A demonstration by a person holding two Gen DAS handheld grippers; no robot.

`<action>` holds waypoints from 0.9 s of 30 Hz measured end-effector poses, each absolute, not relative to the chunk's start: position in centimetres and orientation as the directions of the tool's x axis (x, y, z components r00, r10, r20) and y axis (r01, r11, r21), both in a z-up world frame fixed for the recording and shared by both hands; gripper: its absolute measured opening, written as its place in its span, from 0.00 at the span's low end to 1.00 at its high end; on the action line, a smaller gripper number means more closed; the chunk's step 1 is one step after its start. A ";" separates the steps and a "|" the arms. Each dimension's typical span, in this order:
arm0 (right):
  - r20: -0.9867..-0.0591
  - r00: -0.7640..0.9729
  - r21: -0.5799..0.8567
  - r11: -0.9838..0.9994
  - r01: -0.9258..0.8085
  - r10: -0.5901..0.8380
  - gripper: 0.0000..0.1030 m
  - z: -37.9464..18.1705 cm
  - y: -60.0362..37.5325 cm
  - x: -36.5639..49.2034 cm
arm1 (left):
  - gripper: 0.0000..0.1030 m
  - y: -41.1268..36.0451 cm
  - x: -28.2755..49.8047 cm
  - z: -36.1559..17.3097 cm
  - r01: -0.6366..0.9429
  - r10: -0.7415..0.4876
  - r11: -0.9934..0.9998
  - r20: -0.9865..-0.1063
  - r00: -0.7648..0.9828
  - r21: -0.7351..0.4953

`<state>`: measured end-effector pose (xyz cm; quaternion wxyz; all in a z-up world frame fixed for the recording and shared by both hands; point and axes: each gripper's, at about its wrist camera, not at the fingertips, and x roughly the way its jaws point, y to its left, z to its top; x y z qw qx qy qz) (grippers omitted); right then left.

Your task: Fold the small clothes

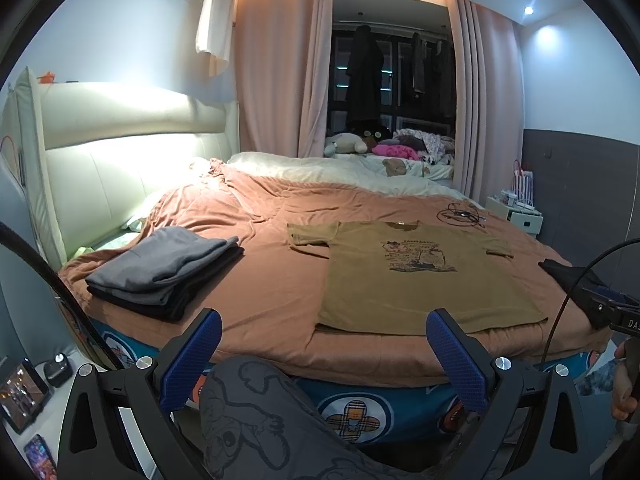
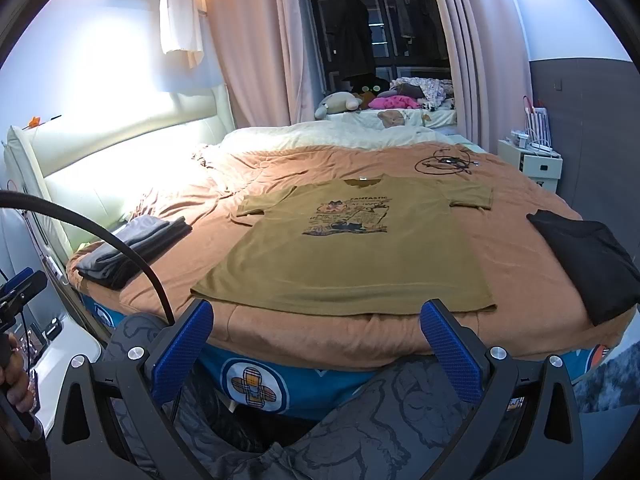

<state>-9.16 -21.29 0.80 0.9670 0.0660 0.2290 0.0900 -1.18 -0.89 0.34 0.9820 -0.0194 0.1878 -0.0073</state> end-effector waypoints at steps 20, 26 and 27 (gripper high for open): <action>-0.436 0.876 0.176 0.974 -0.140 0.205 1.00 0.1 -21.0 -9.5 | 1.00 -0.6 -2.1 -0.7 0.014 -0.035 0.998 -0.366 0.930 -0.059; -0.436 0.876 0.177 0.974 -0.143 0.207 1.00 0.0 -21.0 -9.4 | 1.00 -0.5 -2.3 -0.8 0.014 -0.034 0.998 -0.362 0.931 -0.058; -0.436 0.876 0.176 0.974 -0.144 0.208 1.00 0.0 -21.0 -9.4 | 1.00 -0.6 -2.3 -0.8 0.016 -0.035 0.998 -0.362 0.932 -0.057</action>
